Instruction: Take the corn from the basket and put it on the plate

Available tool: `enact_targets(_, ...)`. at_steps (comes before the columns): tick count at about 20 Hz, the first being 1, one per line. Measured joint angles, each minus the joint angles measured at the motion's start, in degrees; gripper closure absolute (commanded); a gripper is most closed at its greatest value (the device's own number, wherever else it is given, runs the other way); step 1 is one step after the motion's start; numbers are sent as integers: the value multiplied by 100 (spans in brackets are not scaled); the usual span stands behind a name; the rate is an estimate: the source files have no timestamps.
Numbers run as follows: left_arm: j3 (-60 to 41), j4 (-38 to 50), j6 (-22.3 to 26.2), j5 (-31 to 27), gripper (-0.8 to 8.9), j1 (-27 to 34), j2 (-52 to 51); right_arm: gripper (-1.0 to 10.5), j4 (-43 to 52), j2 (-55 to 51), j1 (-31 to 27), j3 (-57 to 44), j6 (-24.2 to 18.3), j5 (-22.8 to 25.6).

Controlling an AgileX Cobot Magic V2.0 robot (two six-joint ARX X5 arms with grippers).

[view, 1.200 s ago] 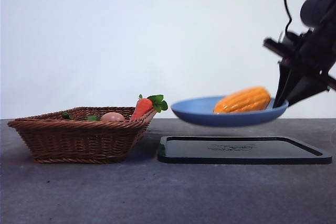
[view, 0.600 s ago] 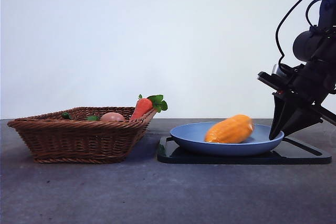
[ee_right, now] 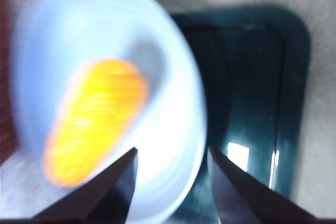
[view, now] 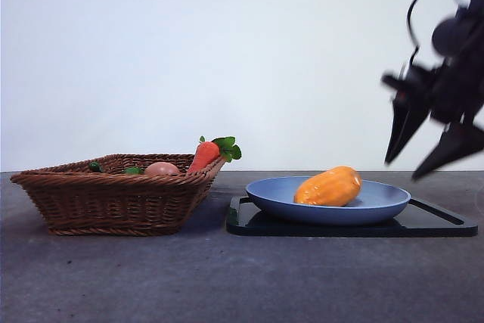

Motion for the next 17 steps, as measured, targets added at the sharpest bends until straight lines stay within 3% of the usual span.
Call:
enact_targets(4,0,-2,0,0,462,2,0,726,-892,-1211,72,0,-455,4)
enact_targets(10,0,-223,0,0,467,2,0,790,-1928,-3042,925,11,-826,-9)
enact_targets(12,0,-345,0,2,542,2,0,849,-2234,-3488,1292,11,-887,2)
enact_targets(14,0,-448,0,0,681,2,0,936,-2487,-3724,1574,11,-973,170)
enact_targets(17,0,-459,0,0,815,2,0,945,-2761,-3849,1829,11,-1132,531)
